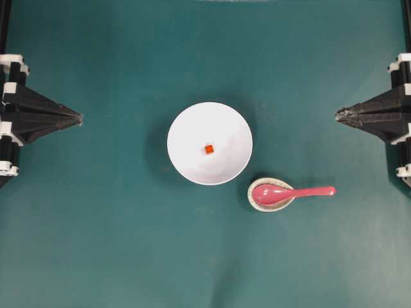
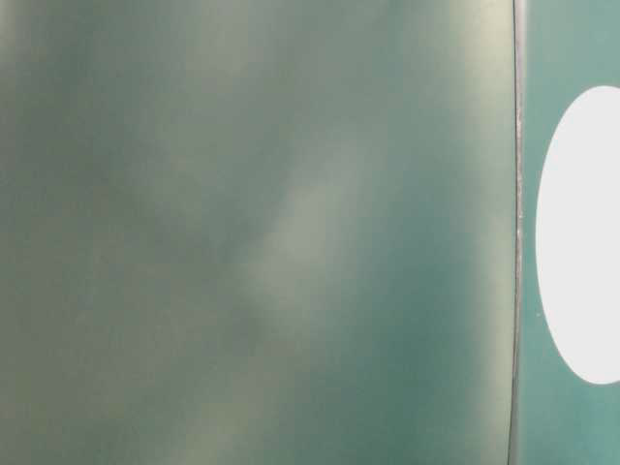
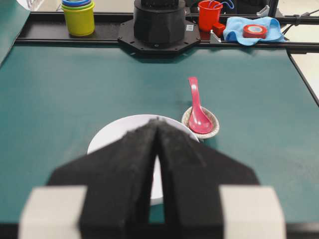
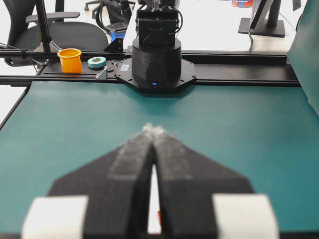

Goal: Grip the spoon and scoop the red block from the bowl with right arm.

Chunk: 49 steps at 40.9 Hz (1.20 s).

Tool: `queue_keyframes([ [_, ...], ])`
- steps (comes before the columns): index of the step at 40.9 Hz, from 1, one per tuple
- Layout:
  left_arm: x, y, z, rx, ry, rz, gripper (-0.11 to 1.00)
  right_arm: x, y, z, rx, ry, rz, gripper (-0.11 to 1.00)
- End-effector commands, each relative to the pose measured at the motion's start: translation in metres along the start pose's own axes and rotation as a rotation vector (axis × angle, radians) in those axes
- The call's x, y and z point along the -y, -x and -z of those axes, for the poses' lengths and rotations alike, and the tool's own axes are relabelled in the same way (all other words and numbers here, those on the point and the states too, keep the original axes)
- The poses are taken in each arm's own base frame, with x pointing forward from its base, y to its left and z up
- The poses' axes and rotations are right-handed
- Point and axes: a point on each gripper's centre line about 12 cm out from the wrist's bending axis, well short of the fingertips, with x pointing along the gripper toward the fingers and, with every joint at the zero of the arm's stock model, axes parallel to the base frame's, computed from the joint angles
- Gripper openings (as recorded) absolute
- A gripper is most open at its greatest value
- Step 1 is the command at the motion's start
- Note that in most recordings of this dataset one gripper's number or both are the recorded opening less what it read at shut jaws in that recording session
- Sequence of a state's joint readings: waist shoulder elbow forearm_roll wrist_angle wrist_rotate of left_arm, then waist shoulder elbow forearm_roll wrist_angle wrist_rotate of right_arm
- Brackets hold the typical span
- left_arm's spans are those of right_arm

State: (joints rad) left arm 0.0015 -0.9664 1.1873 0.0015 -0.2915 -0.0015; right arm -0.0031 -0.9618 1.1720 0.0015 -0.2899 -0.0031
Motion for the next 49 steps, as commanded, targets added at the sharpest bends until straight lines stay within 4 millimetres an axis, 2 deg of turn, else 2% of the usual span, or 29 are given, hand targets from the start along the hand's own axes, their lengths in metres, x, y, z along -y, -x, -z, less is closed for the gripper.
queue_keyframes([
  [1,0.0001,-0.0052,-0.0048,-0.025,-0.011,0.001,0.00,-0.0002,-0.0026,-0.0077,0.021,-0.009,-0.001,-0.01],
  [2,0.0004,-0.0059,-0.0013,-0.063,-0.011,0.003,0.00,-0.0001,-0.0042,-0.0072,0.012,-0.012,0.000,0.00],
  [3,0.0004,-0.0058,-0.0006,-0.069,-0.015,0.003,0.06,-0.0001,-0.0042,-0.0070,0.011,-0.012,0.000,0.00],
  [6,0.0005,-0.0063,-0.0025,-0.067,-0.024,0.004,-0.01,-0.0001,-0.0047,-0.0062,0.006,-0.012,0.000,0.00],
  [29,0.0005,-0.0076,-0.0046,-0.074,-0.015,0.004,-0.01,-0.0001,-0.0048,-0.0048,0.000,-0.014,0.000,0.00],
  [49,0.0010,-0.0073,0.0031,-0.189,-0.008,0.006,-0.01,0.0001,-0.0031,-0.0013,-0.077,-0.050,0.004,0.00],
])
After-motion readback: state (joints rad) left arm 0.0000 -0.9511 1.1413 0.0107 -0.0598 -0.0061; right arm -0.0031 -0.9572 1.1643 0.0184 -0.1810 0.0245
